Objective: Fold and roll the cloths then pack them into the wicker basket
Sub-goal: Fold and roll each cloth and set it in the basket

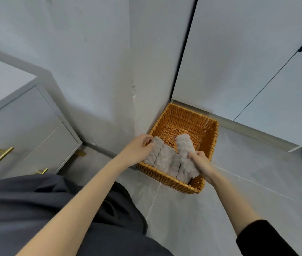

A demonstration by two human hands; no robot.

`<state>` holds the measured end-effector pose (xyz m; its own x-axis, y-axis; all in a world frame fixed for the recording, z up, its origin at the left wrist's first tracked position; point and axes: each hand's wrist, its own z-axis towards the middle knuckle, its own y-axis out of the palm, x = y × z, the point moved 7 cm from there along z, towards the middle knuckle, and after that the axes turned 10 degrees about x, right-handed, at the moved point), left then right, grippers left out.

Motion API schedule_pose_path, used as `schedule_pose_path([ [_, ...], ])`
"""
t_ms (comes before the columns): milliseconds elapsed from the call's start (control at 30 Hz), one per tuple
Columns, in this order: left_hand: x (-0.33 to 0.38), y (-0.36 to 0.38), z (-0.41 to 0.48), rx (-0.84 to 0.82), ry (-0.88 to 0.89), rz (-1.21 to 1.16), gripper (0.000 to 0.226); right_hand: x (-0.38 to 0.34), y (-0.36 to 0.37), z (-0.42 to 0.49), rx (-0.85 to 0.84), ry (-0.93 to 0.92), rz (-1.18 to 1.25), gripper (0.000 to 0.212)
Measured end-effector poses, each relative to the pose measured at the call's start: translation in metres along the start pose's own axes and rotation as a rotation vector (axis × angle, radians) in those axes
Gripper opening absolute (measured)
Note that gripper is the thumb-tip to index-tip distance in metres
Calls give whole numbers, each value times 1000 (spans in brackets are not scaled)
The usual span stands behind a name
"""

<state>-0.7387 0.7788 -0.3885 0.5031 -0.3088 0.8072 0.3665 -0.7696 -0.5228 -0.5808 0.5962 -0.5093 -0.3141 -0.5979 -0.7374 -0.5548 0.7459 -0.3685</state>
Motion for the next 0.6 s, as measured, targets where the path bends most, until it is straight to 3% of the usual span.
schedule_pose_path([
  [100, -12, 5, 2, 0, -19, 20, 38, 31, 0, 25, 166, 126, 136, 16],
  [233, -22, 3, 7, 20, -13, 36, 35, 60, 20, 46, 228, 280, 227, 56],
  [600, -28, 5, 32, 39, -38, -29, 29, 93, 71, 79, 208, 451, 339, 36],
])
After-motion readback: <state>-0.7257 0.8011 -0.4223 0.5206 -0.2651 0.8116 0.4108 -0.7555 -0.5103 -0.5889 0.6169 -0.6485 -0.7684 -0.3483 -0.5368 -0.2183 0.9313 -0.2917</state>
